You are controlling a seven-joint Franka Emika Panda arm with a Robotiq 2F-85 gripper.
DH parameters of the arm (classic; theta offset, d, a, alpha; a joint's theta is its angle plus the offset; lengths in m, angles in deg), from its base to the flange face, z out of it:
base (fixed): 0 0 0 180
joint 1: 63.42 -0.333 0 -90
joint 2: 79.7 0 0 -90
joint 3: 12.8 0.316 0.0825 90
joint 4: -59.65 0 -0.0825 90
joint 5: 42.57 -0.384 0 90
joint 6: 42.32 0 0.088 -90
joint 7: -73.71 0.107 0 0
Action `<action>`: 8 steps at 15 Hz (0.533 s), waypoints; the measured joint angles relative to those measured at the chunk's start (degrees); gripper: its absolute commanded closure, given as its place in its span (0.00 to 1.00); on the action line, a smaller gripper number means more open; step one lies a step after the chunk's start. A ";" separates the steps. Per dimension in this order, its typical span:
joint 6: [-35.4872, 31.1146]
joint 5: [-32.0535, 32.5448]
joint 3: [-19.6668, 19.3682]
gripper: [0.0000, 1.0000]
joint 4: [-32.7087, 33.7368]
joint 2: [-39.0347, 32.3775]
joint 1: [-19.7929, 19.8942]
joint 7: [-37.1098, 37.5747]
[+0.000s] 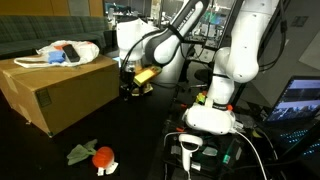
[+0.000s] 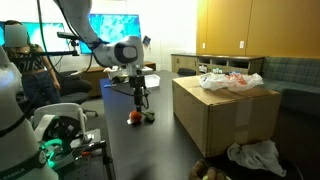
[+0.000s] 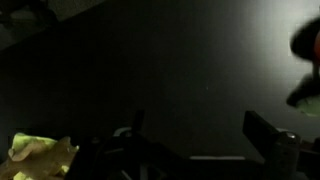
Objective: Put the objects on top of the box on to the table and the objects on the table on to the top of the box
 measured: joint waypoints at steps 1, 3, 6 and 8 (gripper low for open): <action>-2.17 0.00 1.39 0.00 -3.43 0.92 -0.08 0.80; -6.53 0.99 4.30 0.00 -8.61 1.47 -0.36 2.55; -9.76 6.15 7.16 0.00 -10.24 0.43 -0.52 5.11; -11.43 11.11 7.42 0.00 -8.98 -0.76 -0.50 6.17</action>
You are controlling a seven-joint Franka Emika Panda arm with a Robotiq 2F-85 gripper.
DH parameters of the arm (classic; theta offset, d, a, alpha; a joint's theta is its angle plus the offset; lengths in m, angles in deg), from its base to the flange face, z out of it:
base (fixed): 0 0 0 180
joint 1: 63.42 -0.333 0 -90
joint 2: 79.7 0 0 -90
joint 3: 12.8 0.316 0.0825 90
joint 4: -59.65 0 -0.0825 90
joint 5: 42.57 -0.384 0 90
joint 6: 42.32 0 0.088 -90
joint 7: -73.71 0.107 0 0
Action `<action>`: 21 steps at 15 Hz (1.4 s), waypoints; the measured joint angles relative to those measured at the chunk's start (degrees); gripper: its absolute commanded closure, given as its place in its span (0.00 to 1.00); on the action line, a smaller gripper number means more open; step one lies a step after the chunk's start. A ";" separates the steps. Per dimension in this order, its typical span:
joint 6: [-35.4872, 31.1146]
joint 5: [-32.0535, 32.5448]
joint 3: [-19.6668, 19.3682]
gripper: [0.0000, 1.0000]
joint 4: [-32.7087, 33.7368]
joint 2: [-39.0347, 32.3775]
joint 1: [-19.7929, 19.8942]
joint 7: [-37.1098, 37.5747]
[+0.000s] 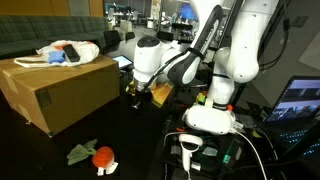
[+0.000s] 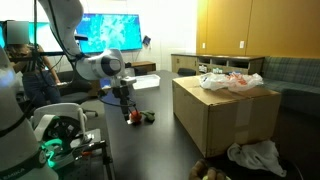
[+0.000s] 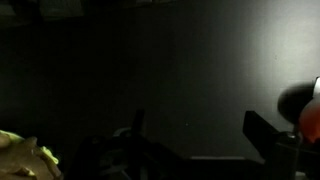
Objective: Put the objects on top of the box on to the table and the objects on the table on to the top of the box
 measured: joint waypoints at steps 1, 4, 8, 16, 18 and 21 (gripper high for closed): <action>-0.69 2.33 -0.13 0.00 1.21 -0.75 0.03 0.14; -1.74 7.28 -0.34 0.00 7.14 -4.82 0.06 -0.07; -2.12 8.32 0.70 0.00 16.98 -13.10 -0.85 -1.94; -2.11 -2.10 1.60 0.00 28.41 -26.63 -9.83 -11.67; -2.11 -5.53 1.59 0.00 29.96 -28.28 -11.97 -14.13; -2.30 -9.65 1.43 0.00 31.34 -29.43 -13.82 -16.60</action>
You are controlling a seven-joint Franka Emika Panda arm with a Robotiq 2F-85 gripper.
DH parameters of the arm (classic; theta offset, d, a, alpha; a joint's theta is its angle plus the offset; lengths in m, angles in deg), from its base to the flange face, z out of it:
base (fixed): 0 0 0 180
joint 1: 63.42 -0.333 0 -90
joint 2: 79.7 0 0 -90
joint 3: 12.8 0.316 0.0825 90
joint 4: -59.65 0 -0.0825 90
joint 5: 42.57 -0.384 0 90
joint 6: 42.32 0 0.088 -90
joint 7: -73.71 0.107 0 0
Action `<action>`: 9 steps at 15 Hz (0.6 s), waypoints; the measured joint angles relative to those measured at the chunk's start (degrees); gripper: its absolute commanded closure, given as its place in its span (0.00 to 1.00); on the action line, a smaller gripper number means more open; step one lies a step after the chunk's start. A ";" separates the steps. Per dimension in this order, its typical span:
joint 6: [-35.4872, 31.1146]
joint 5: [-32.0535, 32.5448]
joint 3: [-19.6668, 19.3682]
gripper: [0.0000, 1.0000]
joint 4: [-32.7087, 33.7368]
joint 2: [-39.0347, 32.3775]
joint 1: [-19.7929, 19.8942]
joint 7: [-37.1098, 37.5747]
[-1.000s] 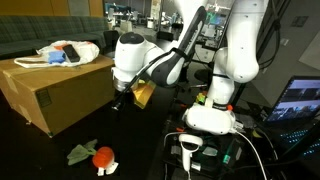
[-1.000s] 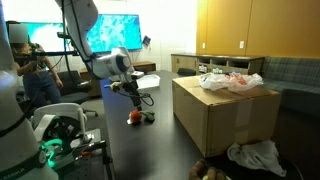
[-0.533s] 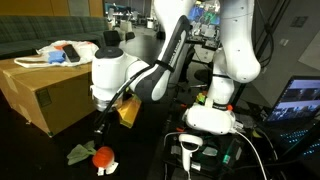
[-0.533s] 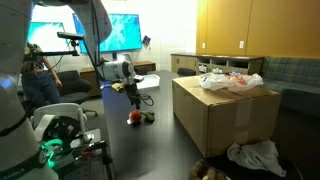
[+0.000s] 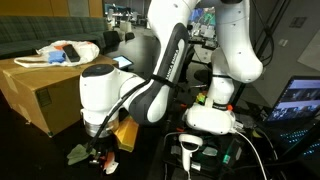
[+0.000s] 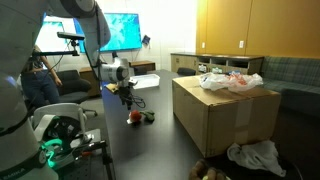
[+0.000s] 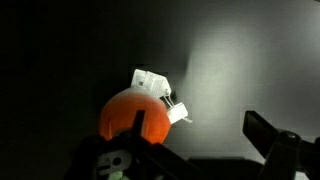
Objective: Put the objects on top of the box on to the table and the objects on the table on to the top of the box
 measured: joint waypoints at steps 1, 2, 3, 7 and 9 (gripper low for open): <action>-0.24 -1.17 -0.24 0.00 0.34 -0.34 -0.41 -0.47; -0.83 -2.14 -0.57 0.00 0.52 -0.72 -0.69 -0.80; -1.42 -3.19 -0.85 0.00 0.60 -1.12 -0.83 -1.36; -5.97 -6.77 -2.41 0.00 0.67 -4.03 -0.89 -3.48; -8.02 -7.79 -3.83 0.00 0.69 -5.61 -1.01 -4.21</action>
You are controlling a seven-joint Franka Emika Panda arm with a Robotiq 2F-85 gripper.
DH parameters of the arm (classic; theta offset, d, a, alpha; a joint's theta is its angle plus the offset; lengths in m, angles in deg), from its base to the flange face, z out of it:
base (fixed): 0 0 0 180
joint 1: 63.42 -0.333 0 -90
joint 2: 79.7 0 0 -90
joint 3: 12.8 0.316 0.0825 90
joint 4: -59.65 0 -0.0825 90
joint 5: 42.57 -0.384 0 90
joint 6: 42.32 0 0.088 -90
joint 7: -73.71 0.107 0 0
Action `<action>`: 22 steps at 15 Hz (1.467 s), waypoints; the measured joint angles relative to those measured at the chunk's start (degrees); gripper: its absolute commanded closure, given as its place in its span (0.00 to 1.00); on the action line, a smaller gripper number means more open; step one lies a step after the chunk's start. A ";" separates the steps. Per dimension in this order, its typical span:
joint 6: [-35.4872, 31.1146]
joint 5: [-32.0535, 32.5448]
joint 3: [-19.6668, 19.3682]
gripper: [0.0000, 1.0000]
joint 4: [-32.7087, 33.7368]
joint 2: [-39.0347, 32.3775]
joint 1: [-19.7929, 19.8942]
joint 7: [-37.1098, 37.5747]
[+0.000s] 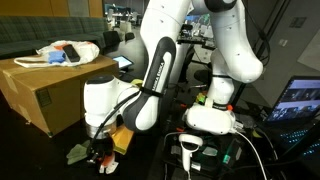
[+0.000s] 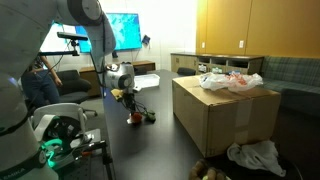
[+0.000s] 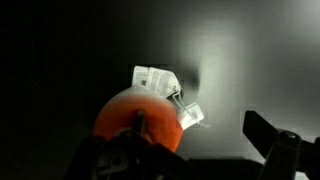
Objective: Put the objects on top of the box on to the table and the objects on the table on to the top of the box
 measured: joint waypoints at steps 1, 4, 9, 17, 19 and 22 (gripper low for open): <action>-0.59 -0.04 -1.06 0.00 0.01 -0.57 -0.38 -0.04; -0.93 -0.05 -5.37 0.00 -0.01 -1.09 -3.05 0.15; -0.80 -0.04 -11.53 0.25 -0.12 -1.09 -6.81 0.17; -0.75 -0.04 -15.62 0.77 -0.14 -1.43 -10.53 0.22; -0.75 -0.04 -15.95 0.89 -0.13 -1.43 -11.39 0.38; -0.75 -0.04 -16.70 1.00 -0.07 -1.43 -13.43 1.03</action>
